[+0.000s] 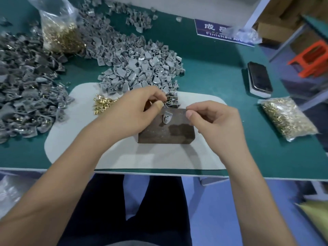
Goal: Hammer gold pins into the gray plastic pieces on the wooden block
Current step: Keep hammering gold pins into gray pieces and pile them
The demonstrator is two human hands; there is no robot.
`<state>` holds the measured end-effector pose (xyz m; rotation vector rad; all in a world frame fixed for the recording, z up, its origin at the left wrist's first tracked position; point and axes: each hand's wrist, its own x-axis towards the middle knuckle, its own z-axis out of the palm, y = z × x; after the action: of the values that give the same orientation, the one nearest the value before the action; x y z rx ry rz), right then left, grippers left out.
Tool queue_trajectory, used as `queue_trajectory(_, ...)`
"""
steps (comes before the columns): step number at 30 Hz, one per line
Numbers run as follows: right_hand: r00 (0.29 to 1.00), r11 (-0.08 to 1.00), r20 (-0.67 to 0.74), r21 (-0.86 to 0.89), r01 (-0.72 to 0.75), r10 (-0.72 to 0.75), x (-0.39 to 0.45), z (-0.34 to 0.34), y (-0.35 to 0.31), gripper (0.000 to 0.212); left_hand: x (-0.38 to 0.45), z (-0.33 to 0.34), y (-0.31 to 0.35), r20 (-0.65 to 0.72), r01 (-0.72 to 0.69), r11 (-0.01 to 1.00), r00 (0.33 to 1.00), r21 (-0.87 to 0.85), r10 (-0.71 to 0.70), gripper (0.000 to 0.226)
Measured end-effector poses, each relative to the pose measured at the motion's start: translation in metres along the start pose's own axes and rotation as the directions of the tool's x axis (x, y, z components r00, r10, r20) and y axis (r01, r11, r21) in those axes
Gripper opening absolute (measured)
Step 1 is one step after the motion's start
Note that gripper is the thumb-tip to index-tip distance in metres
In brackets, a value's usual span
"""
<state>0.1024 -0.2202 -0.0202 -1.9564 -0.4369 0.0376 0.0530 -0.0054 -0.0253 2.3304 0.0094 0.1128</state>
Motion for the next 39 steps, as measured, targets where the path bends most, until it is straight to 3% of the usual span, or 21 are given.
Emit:
queue_trajectory(6,0.988,0.979,0.076,-0.147,0.144,-0.134,0.007,0.018,0.003,0.014,-0.026,0.024,0.003,-0.222,-0.032,0.998,0.974,0.062,0.045,0.024)
queue_trajectory(9,0.980,0.965,0.122,-0.193,0.179,-0.157,0.009,0.023,0.004,0.015,-0.024,0.030,0.008,-0.275,-0.013,0.996,0.961,0.087,0.036,0.015)
queue_trajectory(13,0.978,0.958,0.148,-0.225,0.178,-0.147,0.011,0.024,0.004,0.013,-0.024,0.026,0.006,-0.277,-0.021,0.998,0.960,0.062,0.038,0.006)
queue_trajectory(26,0.955,0.853,0.277,-0.470,0.227,-0.101,0.023,0.021,-0.015,0.008,-0.019,0.014,-0.001,-0.225,-0.050,0.995,0.972,0.081,0.067,0.008)
queue_trajectory(30,0.956,0.735,0.286,-0.633,0.241,-0.067,0.021,0.023,-0.031,0.009,-0.019,0.015,-0.002,-0.234,-0.056,0.995,0.969,0.084,0.074,0.008)
queue_trajectory(36,0.948,0.392,0.318,-0.870,0.298,-0.014,0.020,0.039,-0.059,0.015,-0.017,0.015,-0.004,-0.229,-0.074,0.993,0.969,0.094,0.094,0.012)
queue_trajectory(39,0.947,0.345,0.322,-0.888,0.303,-0.002,0.019,0.044,-0.061,0.015,-0.017,0.015,-0.005,-0.232,-0.072,0.994,0.969,0.082,0.089,0.012)
